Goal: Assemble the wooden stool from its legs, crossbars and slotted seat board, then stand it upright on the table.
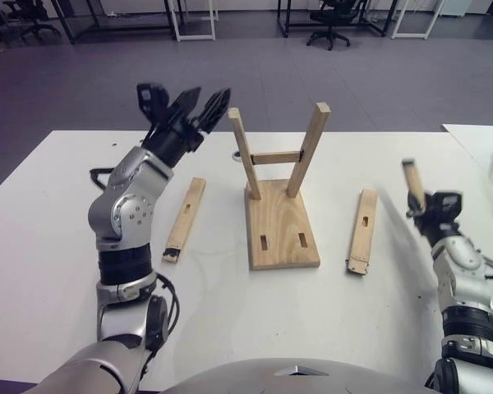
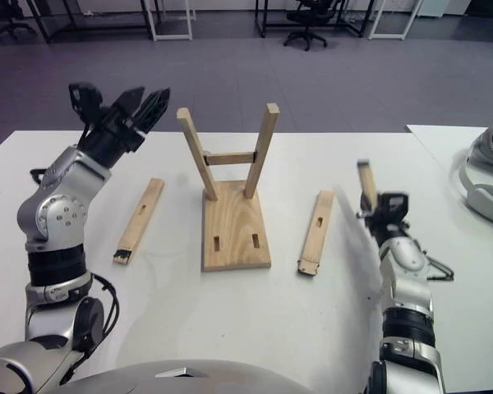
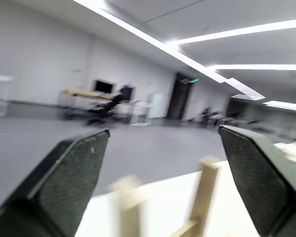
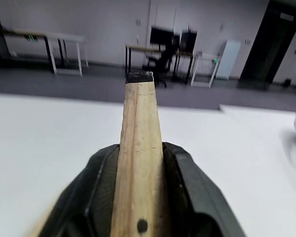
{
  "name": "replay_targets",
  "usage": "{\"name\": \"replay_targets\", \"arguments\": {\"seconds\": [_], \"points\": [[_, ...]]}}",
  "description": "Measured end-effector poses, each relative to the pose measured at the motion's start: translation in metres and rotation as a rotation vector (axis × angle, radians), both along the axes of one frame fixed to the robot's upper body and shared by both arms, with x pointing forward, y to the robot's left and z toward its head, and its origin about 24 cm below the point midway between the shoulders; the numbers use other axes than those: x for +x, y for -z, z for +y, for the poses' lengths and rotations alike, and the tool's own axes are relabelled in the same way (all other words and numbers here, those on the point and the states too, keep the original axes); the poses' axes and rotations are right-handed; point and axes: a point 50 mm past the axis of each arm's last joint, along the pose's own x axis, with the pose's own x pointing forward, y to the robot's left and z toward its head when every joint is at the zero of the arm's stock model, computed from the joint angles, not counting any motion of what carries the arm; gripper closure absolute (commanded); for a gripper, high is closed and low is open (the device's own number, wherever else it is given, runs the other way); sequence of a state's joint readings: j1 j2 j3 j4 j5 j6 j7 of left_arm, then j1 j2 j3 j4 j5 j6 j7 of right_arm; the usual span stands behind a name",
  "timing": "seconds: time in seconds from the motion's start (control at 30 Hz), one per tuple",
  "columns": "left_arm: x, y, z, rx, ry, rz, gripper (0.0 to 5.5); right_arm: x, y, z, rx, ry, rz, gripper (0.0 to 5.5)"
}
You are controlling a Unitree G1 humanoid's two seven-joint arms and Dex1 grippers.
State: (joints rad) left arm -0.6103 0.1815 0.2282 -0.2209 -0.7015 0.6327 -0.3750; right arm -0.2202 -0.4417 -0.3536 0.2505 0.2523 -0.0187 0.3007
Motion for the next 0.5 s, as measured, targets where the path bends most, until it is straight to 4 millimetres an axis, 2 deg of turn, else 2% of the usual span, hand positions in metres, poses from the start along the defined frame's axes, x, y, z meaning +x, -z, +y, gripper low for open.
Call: {"name": "replay_targets", "arguments": {"seconds": [0.03, 0.07, 0.1, 0.13, 0.2, 0.27, 0.37, 0.4, 0.5], "points": [[-0.002, -0.006, -0.009, -0.031, 0.054, -0.001, 1.40, 0.005, -0.026, 0.012, -0.024, -0.053, -0.105, 4.20], [-0.003, -0.011, -0.017, -0.071, 0.110, 0.014, 1.40, 0.008, -0.051, 0.033, -0.065, -0.145, -0.201, 4.20], [-0.004, -0.016, -0.023, -0.113, 0.170, 0.020, 1.40, 0.007, -0.067, 0.050, -0.099, -0.217, -0.264, 4.20], [-0.007, -0.026, -0.032, -0.153, 0.242, 0.012, 1.40, 0.004, -0.088, 0.076, -0.135, -0.324, -0.352, 4.20], [-0.006, -0.036, -0.045, -0.206, 0.328, 0.031, 1.40, -0.006, -0.116, 0.116, -0.181, -0.486, -0.461, 4.20], [-0.006, -0.038, -0.050, -0.250, 0.372, 0.054, 1.40, -0.012, -0.126, 0.131, -0.196, -0.544, -0.488, 4.20], [-0.010, -0.042, -0.061, -0.318, 0.468, 0.093, 1.40, -0.022, -0.141, 0.167, -0.219, -0.698, -0.545, 4.20], [-0.010, -0.043, -0.062, -0.323, 0.475, 0.096, 1.40, -0.023, -0.142, 0.173, -0.224, -0.723, -0.553, 4.20], [-0.011, -0.045, -0.062, -0.344, 0.490, 0.105, 1.98, -0.026, -0.140, 0.179, -0.233, -0.767, -0.543, 4.20]]}}
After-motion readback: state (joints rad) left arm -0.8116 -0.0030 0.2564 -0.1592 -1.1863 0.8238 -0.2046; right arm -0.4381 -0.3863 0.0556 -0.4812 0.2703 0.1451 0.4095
